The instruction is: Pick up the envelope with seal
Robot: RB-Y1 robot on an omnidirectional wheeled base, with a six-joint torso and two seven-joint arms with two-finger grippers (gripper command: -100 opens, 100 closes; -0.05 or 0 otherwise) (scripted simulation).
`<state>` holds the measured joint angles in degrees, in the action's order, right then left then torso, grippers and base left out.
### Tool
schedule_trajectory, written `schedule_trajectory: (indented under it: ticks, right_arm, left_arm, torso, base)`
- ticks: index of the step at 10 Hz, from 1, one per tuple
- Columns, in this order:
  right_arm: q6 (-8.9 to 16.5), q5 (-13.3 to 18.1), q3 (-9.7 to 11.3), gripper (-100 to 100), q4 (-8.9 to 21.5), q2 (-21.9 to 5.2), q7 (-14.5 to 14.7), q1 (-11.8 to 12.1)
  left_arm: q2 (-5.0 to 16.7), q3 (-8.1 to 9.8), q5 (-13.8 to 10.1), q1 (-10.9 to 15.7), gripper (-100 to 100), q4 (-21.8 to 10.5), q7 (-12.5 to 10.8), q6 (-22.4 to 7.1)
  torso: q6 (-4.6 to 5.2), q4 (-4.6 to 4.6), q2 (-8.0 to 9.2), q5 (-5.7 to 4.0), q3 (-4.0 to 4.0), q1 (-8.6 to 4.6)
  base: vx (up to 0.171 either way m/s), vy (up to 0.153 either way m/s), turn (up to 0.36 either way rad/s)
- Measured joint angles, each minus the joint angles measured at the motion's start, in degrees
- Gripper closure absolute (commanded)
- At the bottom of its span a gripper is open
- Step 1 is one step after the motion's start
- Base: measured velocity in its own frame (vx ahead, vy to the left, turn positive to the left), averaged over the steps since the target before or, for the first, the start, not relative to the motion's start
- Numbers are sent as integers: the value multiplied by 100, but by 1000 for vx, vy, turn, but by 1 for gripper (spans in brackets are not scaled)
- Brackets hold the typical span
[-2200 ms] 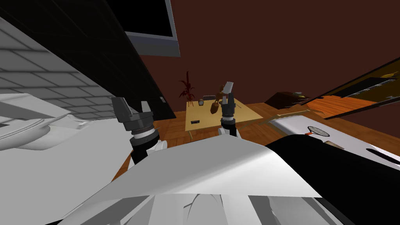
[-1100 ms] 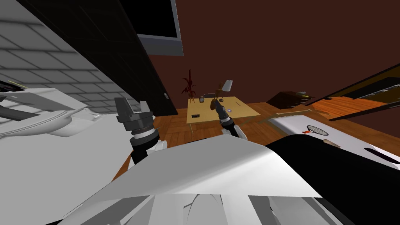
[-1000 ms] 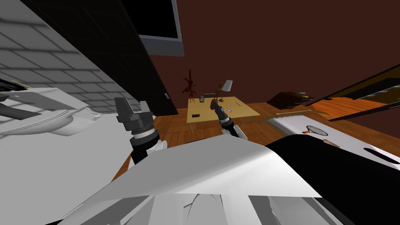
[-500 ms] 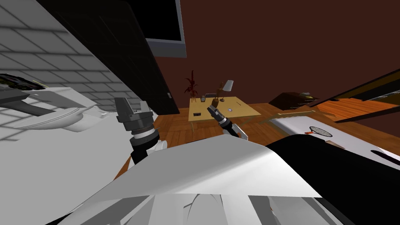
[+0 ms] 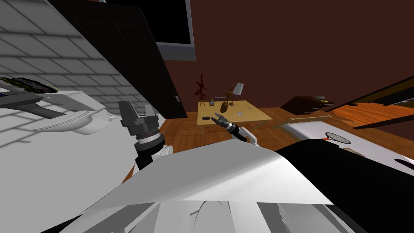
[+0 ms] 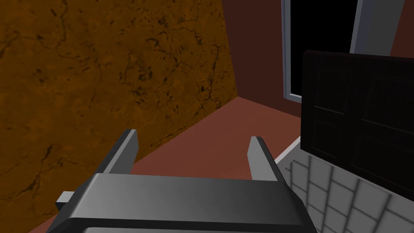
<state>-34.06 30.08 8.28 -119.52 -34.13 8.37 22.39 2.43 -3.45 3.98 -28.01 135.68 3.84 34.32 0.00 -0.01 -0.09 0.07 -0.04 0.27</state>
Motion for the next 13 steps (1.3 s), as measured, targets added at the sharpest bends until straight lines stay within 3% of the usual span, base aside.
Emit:
schedule_trajectory:
  ticks: [3,8,12,13]
  right_arm:
    - [-80,447,97,-100,355,-476,-25,-167]
    - [-194,1300,408,-100,850,-975,69,-354]
    - [-319,1994,637,-100,1323,-1453,76,-606]
    - [-336,2177,724,-100,1482,-1633,23,-765]
  left_arm:
    - [0,0,0,0,0,0,0,0]
    - [0,0,0,0,0,0,0,0]
    - [0,0,0,-1,0,1,0,0]
    - [0,0,0,-1,0,0,0,0]
  torso:
    - [-1,-1,-5,0,-3,5]
    - [0,-4,-15,3,-9,13]
    - [0,-7,-27,6,-16,24]
    - [-1,-8,-36,6,-20,25]
  base:
    - [30,84,14]
    - [68,113,10]
    - [92,137,3]
    - [81,119,5]
